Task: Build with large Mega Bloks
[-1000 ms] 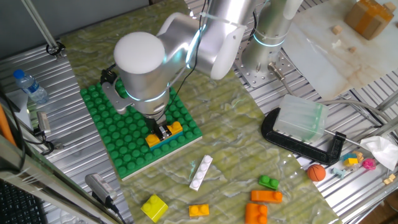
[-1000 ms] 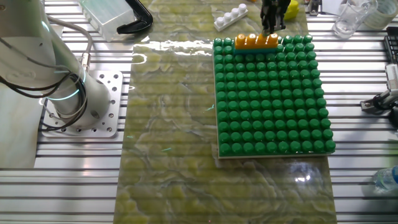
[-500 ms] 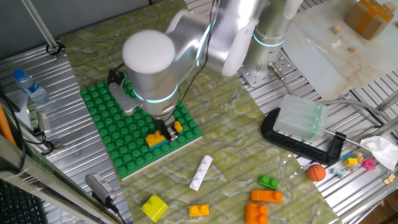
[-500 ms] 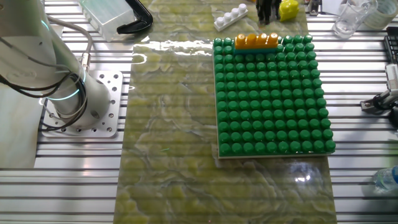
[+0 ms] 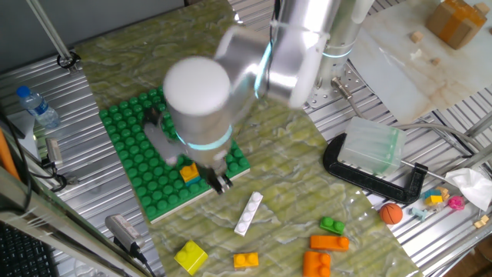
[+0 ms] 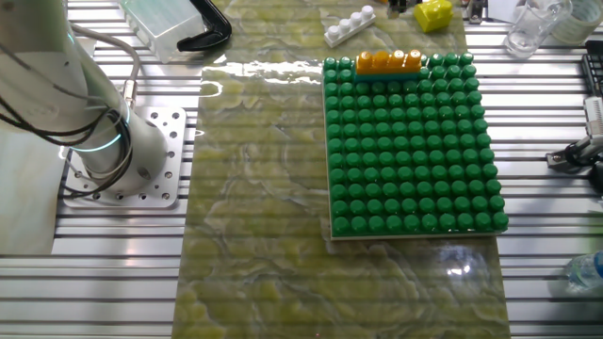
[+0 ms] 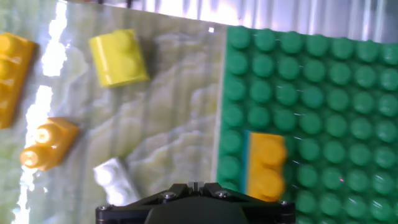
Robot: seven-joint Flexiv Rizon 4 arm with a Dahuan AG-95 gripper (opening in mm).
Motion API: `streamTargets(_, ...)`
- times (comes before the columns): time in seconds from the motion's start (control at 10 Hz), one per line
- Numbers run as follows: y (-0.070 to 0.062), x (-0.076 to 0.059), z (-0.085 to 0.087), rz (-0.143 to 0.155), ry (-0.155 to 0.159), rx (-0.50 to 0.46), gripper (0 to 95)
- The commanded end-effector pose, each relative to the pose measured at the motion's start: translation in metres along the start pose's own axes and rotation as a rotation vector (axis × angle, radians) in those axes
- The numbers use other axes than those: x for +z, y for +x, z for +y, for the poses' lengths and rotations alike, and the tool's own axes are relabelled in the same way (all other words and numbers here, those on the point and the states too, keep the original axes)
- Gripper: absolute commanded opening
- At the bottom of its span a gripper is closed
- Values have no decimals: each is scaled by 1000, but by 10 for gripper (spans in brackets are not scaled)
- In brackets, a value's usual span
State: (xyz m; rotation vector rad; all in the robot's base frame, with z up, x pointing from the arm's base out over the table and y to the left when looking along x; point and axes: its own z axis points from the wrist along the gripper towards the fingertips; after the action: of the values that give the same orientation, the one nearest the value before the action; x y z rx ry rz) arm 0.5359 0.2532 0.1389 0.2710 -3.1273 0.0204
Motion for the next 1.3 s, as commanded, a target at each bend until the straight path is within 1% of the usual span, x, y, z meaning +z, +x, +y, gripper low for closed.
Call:
streamTargets(0.1,0,11,26,4,-21,-79,0)
streamTargets(0.3,3,22,44,1,-20,-132,0)
streamTargets(0.4,4,25,47,1,-19,-146,0)
streamTargets(0.5,13,36,53,-4,-20,-210,190)
streamTargets(0.7,22,47,57,-6,-25,-260,190)
streamTargets(0.8,30,56,59,-12,-36,-297,380)
streamTargets(1.0,41,66,60,-15,-47,-343,380)
streamTargets(1.2,51,75,64,-40,-113,-368,380)
streamTargets(1.3,54,78,67,-39,-111,-381,380)
